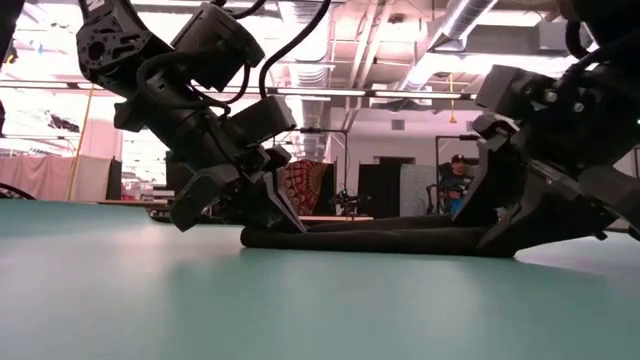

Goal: Roll towel into tight, uniform cylinder
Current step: Roll the black towel

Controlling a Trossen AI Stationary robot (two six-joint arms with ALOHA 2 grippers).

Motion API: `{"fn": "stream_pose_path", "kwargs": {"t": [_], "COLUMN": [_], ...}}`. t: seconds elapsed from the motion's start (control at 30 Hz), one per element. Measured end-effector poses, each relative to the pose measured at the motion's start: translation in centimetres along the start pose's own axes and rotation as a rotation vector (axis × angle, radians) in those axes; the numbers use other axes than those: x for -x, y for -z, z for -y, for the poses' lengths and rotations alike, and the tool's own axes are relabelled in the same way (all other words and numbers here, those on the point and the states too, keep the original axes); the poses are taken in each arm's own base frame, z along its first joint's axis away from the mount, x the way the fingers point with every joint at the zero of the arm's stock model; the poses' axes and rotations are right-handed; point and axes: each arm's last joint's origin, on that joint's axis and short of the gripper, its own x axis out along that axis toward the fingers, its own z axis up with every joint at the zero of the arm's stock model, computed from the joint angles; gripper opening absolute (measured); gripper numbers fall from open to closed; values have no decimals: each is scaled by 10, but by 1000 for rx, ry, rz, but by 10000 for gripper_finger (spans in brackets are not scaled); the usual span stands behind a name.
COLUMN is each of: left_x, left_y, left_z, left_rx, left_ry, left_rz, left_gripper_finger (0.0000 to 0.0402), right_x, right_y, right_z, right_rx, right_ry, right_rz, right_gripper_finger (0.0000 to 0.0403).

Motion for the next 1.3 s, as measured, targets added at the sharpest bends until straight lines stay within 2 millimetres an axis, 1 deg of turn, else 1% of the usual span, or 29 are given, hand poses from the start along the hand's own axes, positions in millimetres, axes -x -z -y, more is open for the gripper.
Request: {"fn": "stream_pose_path", "kwargs": {"t": [0.17, 0.27, 0.4, 0.63, 0.67, 0.7, 0.77, 0.87, 1.0, 1.1, 1.17, 1.23, 1.3], "left_x": [0, 0, 0, 0, 1, 3, 9, 22, 43, 52, 51, 41, 30], "left_y": [3, 3, 3, 2, 1, -2, -8, -22, -44, -53, -52, -45, -34], "left_z": [-2, -2, -1, 0, 2, 3, 7, 11, 9, 4, 0, 0, 3], "left_rx": [-9, -22, -23, -14, -11, -10, -15, -25, -31, -39, -39, -38, -33], "left_ry": [12, 14, 19, 38, 41, 45, 64, 74, 54, 34, 22, 23, 39], "left_rz": [-24, -28, -22, -13, -8, 1, 21, 88, 200, 253, 275, 287, 262], "left_gripper_finger": [0, 0, 0, 0, 0, 0, 0, 0, 0, 0, 0, 0, 0], "right_x": [-4, -5, -7, -8, -8, -7, -7, -4, 1, 5, 7, 8, 9], "right_y": [12, 22, 30, 30, 30, 29, 26, 22, 18, 12, 8, 5, 2], "right_z": [2, 2, 2, 2, 2, 2, 1, -2, -8, -12, -14, -14, -15], "right_rx": [-87, -152, -235, -260, -259, -260, -270, -278, -271, -277, -280, -278, -285], "right_ry": [-13, -5, 0, -11, -13, -14, -22, -46, -81, -120, -148, -160, -169], "right_rz": [-33, -59, -73, -70, -69, -67, -65, -57, -51, -40, -40, -48, -46], "right_gripper_finger": [244, 220, 166, 32, 19, 13, 13, 11, 5, 5, 4, 4, 4]}}
